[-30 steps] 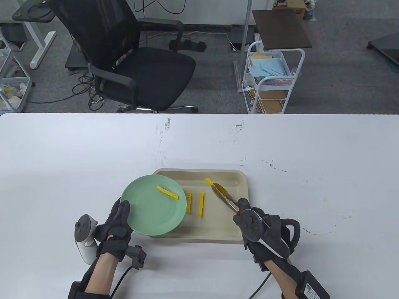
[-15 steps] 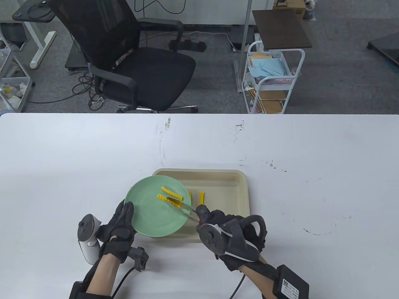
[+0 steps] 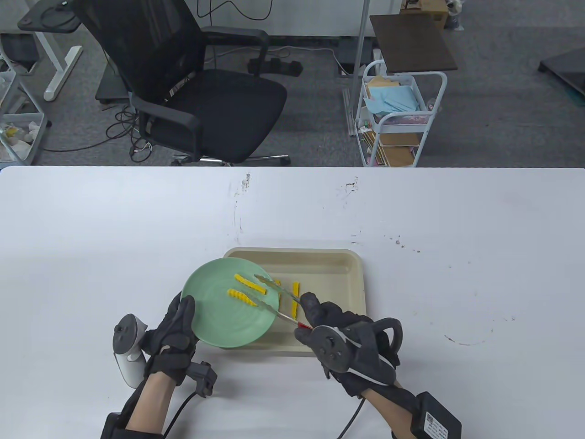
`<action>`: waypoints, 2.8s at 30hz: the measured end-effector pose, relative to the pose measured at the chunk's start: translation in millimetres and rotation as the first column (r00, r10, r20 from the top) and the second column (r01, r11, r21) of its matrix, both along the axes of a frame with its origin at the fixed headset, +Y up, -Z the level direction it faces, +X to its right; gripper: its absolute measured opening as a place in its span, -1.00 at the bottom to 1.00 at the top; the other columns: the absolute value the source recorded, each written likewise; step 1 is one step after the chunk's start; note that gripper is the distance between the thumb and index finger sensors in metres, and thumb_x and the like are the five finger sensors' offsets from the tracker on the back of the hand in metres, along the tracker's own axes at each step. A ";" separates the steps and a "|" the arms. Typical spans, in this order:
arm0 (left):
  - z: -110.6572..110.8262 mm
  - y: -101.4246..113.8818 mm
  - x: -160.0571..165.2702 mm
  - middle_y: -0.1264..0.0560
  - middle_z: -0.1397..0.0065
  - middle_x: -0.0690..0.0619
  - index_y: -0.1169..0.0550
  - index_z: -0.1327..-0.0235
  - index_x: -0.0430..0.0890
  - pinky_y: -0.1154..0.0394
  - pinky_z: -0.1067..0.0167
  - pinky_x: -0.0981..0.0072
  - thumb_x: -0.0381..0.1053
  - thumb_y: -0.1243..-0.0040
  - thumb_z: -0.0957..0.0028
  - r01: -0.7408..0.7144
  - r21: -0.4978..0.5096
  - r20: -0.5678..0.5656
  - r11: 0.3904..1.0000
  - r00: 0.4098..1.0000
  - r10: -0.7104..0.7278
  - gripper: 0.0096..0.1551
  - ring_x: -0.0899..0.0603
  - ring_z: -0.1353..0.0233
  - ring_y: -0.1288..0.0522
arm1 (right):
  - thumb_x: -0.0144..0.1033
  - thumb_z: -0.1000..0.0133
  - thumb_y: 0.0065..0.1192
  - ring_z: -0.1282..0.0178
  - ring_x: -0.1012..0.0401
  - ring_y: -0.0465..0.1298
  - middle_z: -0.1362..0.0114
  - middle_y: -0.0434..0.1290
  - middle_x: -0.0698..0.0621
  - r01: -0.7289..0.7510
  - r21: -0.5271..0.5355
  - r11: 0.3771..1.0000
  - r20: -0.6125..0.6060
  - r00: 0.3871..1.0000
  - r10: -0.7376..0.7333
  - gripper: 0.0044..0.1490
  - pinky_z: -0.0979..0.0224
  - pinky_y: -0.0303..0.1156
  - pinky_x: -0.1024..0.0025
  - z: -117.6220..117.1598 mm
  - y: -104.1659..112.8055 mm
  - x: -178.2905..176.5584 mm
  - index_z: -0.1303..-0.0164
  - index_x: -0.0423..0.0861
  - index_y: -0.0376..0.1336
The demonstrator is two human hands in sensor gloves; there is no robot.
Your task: Hold plate and receive fries gripped by tongs from baking tray
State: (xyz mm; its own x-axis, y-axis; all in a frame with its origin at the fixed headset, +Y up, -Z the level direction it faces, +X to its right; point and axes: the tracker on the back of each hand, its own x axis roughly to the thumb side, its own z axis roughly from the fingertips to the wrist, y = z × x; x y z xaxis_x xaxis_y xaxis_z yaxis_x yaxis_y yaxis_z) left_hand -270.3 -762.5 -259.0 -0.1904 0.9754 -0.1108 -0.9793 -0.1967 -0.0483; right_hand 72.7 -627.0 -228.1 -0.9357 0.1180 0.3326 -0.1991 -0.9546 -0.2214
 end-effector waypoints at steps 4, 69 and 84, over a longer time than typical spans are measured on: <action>-0.9 0.9 -4.1 -0.28 -0.37 -0.15 0.12 -0.56 -0.34 -0.40 -0.12 -0.19 0.07 0.30 -0.34 0.000 0.004 -0.020 1.000 1.000 0.000 -0.24 -0.19 -0.07 -0.53 | 0.25 0.09 0.24 0.36 -0.01 0.71 -0.22 0.57 -0.08 0.067 -0.031 0.997 0.079 0.995 -0.064 -0.09 0.34 0.60 0.05 -4.4 -5.9 29.3 -0.38 -0.05 0.27; -1.7 -0.9 -8.4 -0.32 -0.35 -0.15 0.05 -0.56 -0.36 -0.46 -0.08 -0.19 0.06 0.30 -0.34 -0.009 -0.001 -0.016 1.000 1.000 0.009 -0.27 -0.17 -0.03 -0.58 | 0.09 0.00 0.19 0.62 0.15 0.70 -0.04 0.61 -0.21 0.045 -0.202 0.978 -0.093 0.994 -0.065 -0.24 0.51 0.62 0.11 4.4 2.7 -27.5 -0.39 0.01 0.23; -3.5 -1.2 -8.1 -0.31 -0.36 -0.15 0.05 -0.57 -0.34 -0.43 -0.10 -0.20 0.06 0.30 -0.34 0.028 0.010 -0.009 1.000 1.000 -0.028 -0.27 -0.18 -0.04 -0.56 | 0.13 0.02 0.19 0.58 0.14 0.70 -0.07 0.60 -0.19 -0.167 -0.204 0.965 -0.128 0.981 0.143 -0.21 0.48 0.62 0.10 4.4 -4.7 -59.0 -0.40 0.02 0.23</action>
